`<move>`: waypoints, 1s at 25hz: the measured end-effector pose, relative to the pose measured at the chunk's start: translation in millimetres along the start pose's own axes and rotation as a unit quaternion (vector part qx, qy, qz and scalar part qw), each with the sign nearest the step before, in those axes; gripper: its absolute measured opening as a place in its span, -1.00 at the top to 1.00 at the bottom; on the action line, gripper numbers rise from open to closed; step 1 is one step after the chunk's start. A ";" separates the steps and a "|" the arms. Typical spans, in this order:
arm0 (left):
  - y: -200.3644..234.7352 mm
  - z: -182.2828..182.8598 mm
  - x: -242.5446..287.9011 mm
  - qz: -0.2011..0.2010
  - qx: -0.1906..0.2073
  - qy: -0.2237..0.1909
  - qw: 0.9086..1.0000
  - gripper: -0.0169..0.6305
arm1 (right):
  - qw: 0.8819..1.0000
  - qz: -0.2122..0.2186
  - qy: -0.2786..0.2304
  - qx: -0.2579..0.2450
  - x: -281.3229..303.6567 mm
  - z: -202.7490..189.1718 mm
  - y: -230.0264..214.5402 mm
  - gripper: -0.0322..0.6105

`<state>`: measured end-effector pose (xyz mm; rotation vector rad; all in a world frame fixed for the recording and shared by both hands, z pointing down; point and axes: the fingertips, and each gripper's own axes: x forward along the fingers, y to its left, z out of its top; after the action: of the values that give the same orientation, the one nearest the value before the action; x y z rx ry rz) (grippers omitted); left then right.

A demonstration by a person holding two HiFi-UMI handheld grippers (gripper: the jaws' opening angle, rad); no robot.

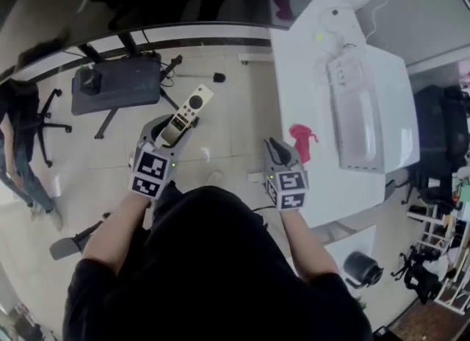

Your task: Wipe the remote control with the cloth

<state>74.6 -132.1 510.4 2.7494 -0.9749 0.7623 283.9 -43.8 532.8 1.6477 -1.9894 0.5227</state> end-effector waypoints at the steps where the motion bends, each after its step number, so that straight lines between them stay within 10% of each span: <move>1: -14.0 7.3 2.3 -0.006 0.009 -0.005 1.000 0.30 | 1.000 -0.024 0.013 -0.003 -3.9 -13.1 -20.7 0.59; 6: -59.2 28.0 11.3 -0.025 0.044 -0.014 0.999 0.30 | 0.988 -0.125 0.089 -0.007 -0.6 -81.7 -129.4 0.23; 14: -64.4 36.0 13.3 -0.025 0.076 -0.011 0.997 0.30 | 0.965 -0.120 0.228 0.055 39.9 -164.5 -188.1 0.17; 17: -57.8 39.3 9.3 -0.023 0.092 -0.013 0.995 0.30 | 0.965 -0.137 0.214 0.066 37.9 -163.5 -194.6 0.56; 25: -27.6 41.3 -15.2 -0.001 0.127 -0.016 0.992 0.30 | 0.993 -0.090 0.068 0.030 19.0 -44.8 -122.6 0.59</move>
<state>98.9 -113.6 468.4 2.9857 -0.9402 0.9014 407.4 -56.4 577.2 1.7583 -1.7223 0.6153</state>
